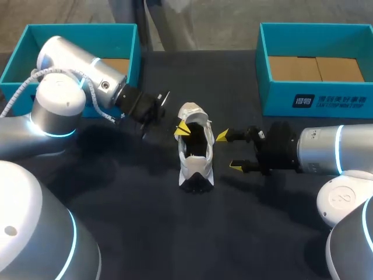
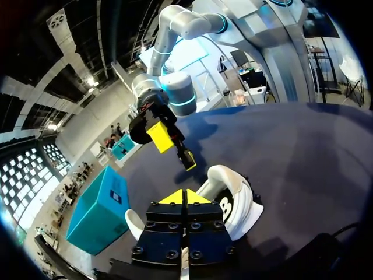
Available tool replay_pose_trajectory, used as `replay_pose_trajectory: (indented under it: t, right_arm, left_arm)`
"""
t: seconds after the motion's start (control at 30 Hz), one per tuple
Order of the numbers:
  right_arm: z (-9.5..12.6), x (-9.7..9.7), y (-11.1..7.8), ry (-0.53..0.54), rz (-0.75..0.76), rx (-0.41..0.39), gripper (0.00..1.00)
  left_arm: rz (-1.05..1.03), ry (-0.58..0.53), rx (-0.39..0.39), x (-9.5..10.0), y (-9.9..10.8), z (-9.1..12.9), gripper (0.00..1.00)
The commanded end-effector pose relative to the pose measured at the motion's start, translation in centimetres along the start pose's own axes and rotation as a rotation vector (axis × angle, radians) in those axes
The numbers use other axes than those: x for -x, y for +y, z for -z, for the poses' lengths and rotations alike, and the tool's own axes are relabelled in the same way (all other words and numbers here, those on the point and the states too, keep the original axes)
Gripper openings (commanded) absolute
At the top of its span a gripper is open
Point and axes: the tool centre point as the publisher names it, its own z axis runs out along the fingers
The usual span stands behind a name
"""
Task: Take the shoe out of the shoebox, open the shoe tongue, remove and reinsert the insole, then place the shoe into the shoebox
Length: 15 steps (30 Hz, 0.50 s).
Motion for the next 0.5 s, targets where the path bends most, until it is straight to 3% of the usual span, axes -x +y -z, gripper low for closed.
replay_pose_trajectory:
  t: [0.03,0.4,0.5]
  right_arm:
    - [-0.06,-0.13,-0.1,-0.004,-0.001,0.003,1.0]
    - [-0.06,-0.13,-0.1,-0.004,-0.001,0.003,1.0]
    - [-0.06,-0.13,-0.1,-0.004,-0.001,0.003,1.0]
  left_arm:
    - [0.0,0.002,0.0,0.05,0.05,-0.03,0.0]
    - [0.0,0.002,0.0,0.05,0.05,-0.03,0.0]
    - [-0.079,0.165,0.057,0.53,-0.45,0.38,0.0]
